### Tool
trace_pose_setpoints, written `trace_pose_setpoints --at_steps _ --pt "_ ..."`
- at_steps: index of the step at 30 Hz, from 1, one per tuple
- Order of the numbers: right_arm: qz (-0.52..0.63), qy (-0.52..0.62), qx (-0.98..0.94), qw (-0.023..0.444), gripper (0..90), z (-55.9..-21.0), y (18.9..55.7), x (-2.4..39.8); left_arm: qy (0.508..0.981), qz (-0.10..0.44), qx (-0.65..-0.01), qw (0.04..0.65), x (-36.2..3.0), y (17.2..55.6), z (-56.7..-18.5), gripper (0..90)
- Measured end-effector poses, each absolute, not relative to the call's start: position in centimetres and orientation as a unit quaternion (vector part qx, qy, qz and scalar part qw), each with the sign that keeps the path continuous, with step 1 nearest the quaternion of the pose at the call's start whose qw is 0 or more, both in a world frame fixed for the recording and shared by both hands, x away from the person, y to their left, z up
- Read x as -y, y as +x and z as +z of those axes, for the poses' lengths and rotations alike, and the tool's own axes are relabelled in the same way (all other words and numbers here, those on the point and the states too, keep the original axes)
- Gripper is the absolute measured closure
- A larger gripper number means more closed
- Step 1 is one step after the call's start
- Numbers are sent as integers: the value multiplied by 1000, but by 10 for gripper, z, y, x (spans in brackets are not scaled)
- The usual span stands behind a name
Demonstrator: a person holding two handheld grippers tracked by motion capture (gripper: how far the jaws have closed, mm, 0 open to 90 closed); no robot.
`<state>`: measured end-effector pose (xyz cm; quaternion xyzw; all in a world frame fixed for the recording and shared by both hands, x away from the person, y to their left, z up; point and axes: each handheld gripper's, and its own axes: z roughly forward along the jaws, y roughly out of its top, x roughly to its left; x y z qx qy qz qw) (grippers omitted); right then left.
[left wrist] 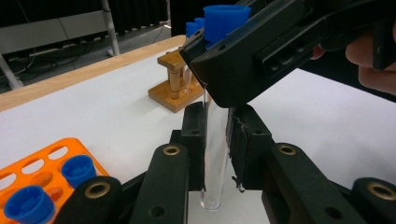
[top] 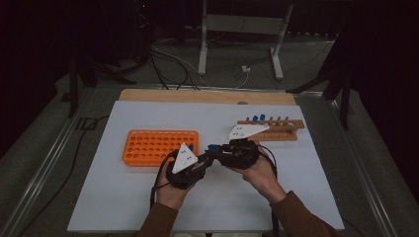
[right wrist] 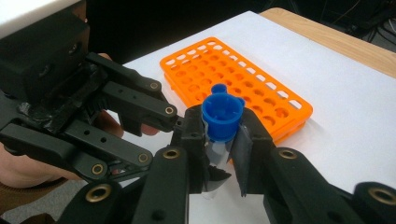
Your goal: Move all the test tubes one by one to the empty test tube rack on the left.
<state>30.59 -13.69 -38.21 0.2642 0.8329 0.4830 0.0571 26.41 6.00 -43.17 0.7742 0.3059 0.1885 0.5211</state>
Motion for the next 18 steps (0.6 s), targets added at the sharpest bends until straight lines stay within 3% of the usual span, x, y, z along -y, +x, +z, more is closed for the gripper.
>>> trace_pose_setpoints --at_steps 2,3,4,5,6,8,12,14,18 --pt "490 264 -829 56 676 -381 306 139 774 192 -307 520 -61 264 -431 783" --pt "490 264 -829 56 676 -381 306 139 772 192 -310 521 -62 265 -431 783" --pt "492 265 -827 55 551 -381 307 142 767 192 -318 522 -66 266 -431 784" --pt "492 265 -827 55 551 -381 307 142 767 192 -318 522 -66 266 -431 784" --pt "491 272 -826 55 445 -381 309 145 766 194 -322 522 -68 267 -430 783" --pt "491 277 -824 54 413 -381 310 147 761 195 -329 525 -73 268 -429 784" --pt "494 289 -816 79 219 -383 310 156 754 200 -338 526 -81 269 -428 784" --pt "492 292 -815 89 148 -384 310 159 752 200 -342 527 -85 270 -428 784" --pt "489 294 -814 106 90 -386 309 164 744 204 -350 532 -94 270 -425 784"
